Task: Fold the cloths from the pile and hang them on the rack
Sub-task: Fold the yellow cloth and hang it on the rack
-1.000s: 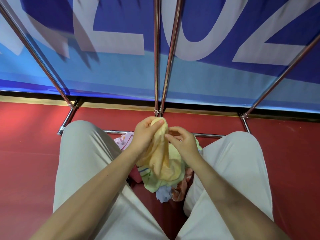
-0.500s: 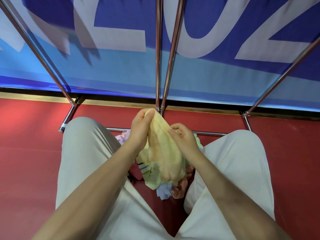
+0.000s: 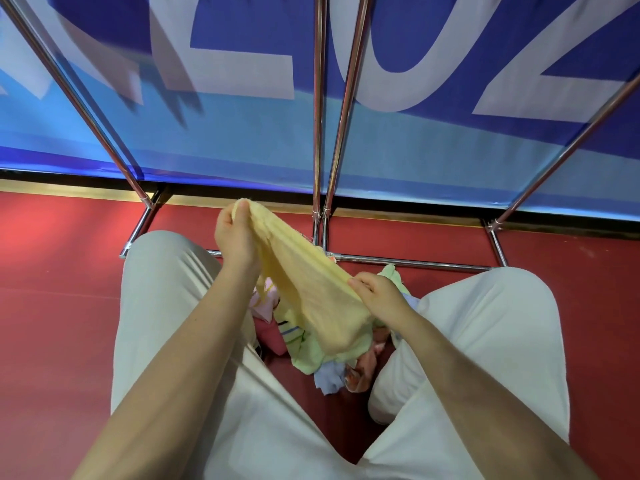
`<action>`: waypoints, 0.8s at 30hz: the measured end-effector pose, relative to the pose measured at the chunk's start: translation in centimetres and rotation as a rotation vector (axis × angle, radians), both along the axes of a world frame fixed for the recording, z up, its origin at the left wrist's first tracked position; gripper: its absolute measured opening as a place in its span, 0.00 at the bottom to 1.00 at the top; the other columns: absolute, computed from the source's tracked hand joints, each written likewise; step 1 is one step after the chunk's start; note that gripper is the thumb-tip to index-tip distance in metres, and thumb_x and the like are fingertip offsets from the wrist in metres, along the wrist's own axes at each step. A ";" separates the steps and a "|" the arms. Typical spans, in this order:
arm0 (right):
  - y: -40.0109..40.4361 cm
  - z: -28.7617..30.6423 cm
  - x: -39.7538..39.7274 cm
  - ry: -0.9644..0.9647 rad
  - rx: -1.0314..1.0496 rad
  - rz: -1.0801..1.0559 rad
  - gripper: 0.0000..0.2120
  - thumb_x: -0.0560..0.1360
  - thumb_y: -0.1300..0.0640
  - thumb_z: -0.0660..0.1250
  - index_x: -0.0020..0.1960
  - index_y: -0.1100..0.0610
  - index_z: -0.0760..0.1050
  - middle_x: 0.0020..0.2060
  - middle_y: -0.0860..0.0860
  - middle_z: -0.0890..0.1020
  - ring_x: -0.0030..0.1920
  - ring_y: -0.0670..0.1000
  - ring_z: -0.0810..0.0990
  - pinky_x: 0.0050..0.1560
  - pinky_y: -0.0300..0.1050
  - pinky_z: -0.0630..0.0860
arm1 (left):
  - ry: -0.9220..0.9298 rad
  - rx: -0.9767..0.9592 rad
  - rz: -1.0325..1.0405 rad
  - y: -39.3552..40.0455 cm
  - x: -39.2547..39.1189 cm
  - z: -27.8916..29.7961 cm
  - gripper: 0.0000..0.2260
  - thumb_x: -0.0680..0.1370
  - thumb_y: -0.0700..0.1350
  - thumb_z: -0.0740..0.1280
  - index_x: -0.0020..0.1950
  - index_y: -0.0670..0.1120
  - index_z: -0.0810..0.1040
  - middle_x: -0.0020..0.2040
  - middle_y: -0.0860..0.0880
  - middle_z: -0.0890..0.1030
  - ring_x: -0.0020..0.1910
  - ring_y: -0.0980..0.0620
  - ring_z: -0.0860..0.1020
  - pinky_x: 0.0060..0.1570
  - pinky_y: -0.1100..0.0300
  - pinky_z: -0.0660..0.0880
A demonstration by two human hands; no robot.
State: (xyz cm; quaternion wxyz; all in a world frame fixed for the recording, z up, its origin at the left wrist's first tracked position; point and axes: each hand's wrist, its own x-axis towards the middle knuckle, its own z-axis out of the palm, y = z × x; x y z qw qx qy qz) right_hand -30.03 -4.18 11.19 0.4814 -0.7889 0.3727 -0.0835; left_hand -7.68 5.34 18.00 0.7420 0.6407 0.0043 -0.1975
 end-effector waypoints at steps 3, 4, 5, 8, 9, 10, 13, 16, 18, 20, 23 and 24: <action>-0.6 -0.7 -1.1 0.083 -0.032 -0.005 0.17 0.81 0.53 0.61 0.33 0.42 0.68 0.35 0.42 0.79 0.40 0.41 0.75 0.46 0.43 0.67 | 0.010 0.008 0.081 0.4 0.7 -0.4 0.04 0.81 0.47 0.63 0.48 0.49 0.76 0.43 0.53 0.77 0.44 0.54 0.75 0.51 0.58 0.75; -0.8 -1.1 -1.6 0.116 -0.046 0.003 0.17 0.81 0.52 0.60 0.33 0.42 0.69 0.45 0.44 0.83 0.50 0.43 0.77 0.50 0.44 0.68 | 0.003 0.013 0.099 0.6 0.7 -0.4 0.04 0.81 0.47 0.63 0.49 0.48 0.76 0.43 0.53 0.77 0.44 0.55 0.75 0.51 0.59 0.74; -1.0 -1.4 -1.9 0.148 -0.060 0.006 0.16 0.81 0.51 0.60 0.34 0.43 0.70 0.55 0.48 0.82 0.57 0.45 0.76 0.52 0.45 0.68 | -0.009 0.014 0.114 0.7 0.7 -0.5 0.04 0.81 0.47 0.63 0.51 0.48 0.76 0.43 0.53 0.77 0.45 0.55 0.75 0.52 0.59 0.74; -1.3 -1.9 -2.7 0.272 -0.101 -0.024 0.16 0.82 0.51 0.57 0.36 0.51 0.71 0.55 0.54 0.80 0.48 0.48 0.74 0.45 0.42 0.62 | -0.033 0.032 0.145 0.9 0.8 -0.5 0.06 0.81 0.47 0.62 0.53 0.46 0.75 0.45 0.53 0.77 0.46 0.55 0.75 0.52 0.60 0.74; -1.3 -1.8 -3.0 0.328 -0.111 -0.034 0.16 0.82 0.51 0.56 0.37 0.51 0.71 0.51 0.55 0.78 0.45 0.48 0.72 0.43 0.41 0.60 | -0.039 0.041 0.152 1.0 0.8 -0.4 0.06 0.81 0.47 0.62 0.52 0.47 0.75 0.46 0.52 0.79 0.46 0.55 0.76 0.52 0.59 0.74; -1.3 -1.8 -3.1 0.379 -0.124 -0.044 0.15 0.83 0.52 0.54 0.41 0.52 0.74 0.49 0.55 0.78 0.44 0.49 0.71 0.42 0.41 0.58 | -0.041 0.042 0.154 1.0 0.9 -0.4 0.06 0.81 0.47 0.62 0.50 0.47 0.76 0.48 0.50 0.81 0.47 0.53 0.78 0.53 0.58 0.75; -1.4 -1.8 -3.0 0.389 -0.154 -0.132 0.15 0.83 0.52 0.53 0.45 0.54 0.76 0.47 0.58 0.81 0.42 0.51 0.70 0.41 0.42 0.59 | 0.001 -0.021 0.145 1.2 0.9 -0.5 0.05 0.81 0.45 0.60 0.49 0.48 0.75 0.51 0.48 0.84 0.49 0.49 0.82 0.52 0.56 0.78; -1.4 -0.6 -2.1 0.131 -0.088 -0.291 0.15 0.82 0.57 0.56 0.37 0.52 0.70 0.35 0.52 0.75 0.41 0.53 0.72 0.36 0.43 0.60 | 0.039 -0.030 0.136 1.2 1.0 -0.3 0.08 0.82 0.44 0.57 0.52 0.45 0.75 0.46 0.50 0.82 0.42 0.52 0.81 0.46 0.59 0.78; -1.3 1.1 -1.5 -0.019 -0.070 -0.365 0.10 0.81 0.58 0.58 0.45 0.58 0.76 0.40 0.49 0.78 0.44 0.50 0.74 0.40 0.41 0.64 | 0.025 0.052 0.104 1.2 1.1 -0.5 0.09 0.81 0.42 0.56 0.45 0.44 0.74 0.37 0.51 0.77 0.34 0.53 0.74 0.39 0.59 0.73; -1.0 2.7 -1.2 -0.137 -0.096 -0.385 0.08 0.80 0.58 0.61 0.50 0.59 0.77 0.43 0.47 0.79 0.45 0.46 0.75 0.42 0.36 0.67 | 0.031 0.155 0.029 1.0 0.8 -0.7 0.11 0.78 0.41 0.56 0.37 0.45 0.69 0.32 0.50 0.68 0.31 0.53 0.64 0.34 0.57 0.62; -0.5 4.6 -1.1 -0.254 -0.117 -0.341 0.05 0.79 0.60 0.62 0.48 0.57 0.77 0.43 0.44 0.79 0.45 0.39 0.76 0.43 0.26 0.68 | -0.026 0.231 -0.168 0.5 -1.7 -0.8 0.11 0.80 0.44 0.58 0.37 0.46 0.68 0.34 0.48 0.70 0.33 0.52 0.66 0.34 0.57 0.63; -0.2 5.1 -1.0 -0.275 -0.114 -0.314 0.05 0.79 0.61 0.63 0.48 0.57 0.78 0.43 0.44 0.80 0.45 0.39 0.76 0.44 0.26 0.68 | -0.089 0.263 -0.259 0.5 -3.0 -0.7 0.10 0.81 0.47 0.60 0.41 0.45 0.71 0.37 0.48 0.72 0.35 0.52 0.69 0.36 0.58 0.66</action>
